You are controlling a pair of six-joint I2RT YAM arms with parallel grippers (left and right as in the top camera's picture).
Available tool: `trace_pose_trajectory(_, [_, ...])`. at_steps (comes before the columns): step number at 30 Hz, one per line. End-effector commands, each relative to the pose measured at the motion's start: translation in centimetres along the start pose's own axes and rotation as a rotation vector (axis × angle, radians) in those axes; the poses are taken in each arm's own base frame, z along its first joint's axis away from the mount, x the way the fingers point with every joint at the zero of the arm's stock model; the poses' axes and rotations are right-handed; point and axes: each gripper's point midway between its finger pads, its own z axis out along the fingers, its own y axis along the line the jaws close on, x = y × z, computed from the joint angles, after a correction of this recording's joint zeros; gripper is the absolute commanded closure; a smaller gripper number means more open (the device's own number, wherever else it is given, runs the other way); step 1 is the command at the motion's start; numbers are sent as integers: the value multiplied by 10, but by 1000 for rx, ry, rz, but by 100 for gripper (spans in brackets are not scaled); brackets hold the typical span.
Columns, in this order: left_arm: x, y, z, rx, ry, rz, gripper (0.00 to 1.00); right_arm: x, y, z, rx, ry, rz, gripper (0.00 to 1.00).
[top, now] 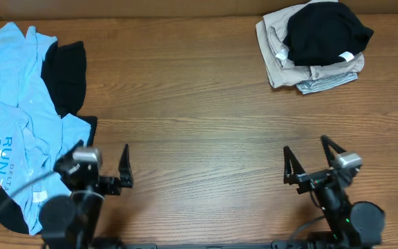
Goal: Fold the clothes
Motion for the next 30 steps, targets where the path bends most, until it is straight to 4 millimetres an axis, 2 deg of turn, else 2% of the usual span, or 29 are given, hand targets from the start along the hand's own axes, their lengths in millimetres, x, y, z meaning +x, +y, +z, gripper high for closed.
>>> trace_pose_trajectory(1, [-25,4,12,-13,85,-26,0,-31,8,-1,-10,6,5,0])
trace_pose_trajectory(6, [-40,6,38,2,325,-50,0,-43,5,18,12,149,50,0])
trace_pose_trajectory(10, [-41,12,58,-1,505,-12,0,-41,1,45,16,316,105,0])
trace_pose_trajectory(14, [-25,32,82,-87,642,2,0,-30,10,78,-94,431,165,0])
trace_pose_trajectory(17, [-3,45,96,-119,731,-27,0,-17,32,101,-290,476,220,0])
trace_pose_trajectory(20, [18,71,104,-198,801,-103,0,-1,41,121,-411,506,261,0])
trace_pose_trajectory(23, [37,109,105,-296,859,-166,0,20,46,136,-513,549,311,3])
trace_pose_trajectory(26, [54,140,102,-370,898,-244,0,46,45,146,-535,607,355,5])
trace_pose_trajectory(30, [77,174,101,-444,945,-305,0,82,51,157,-551,683,386,14])
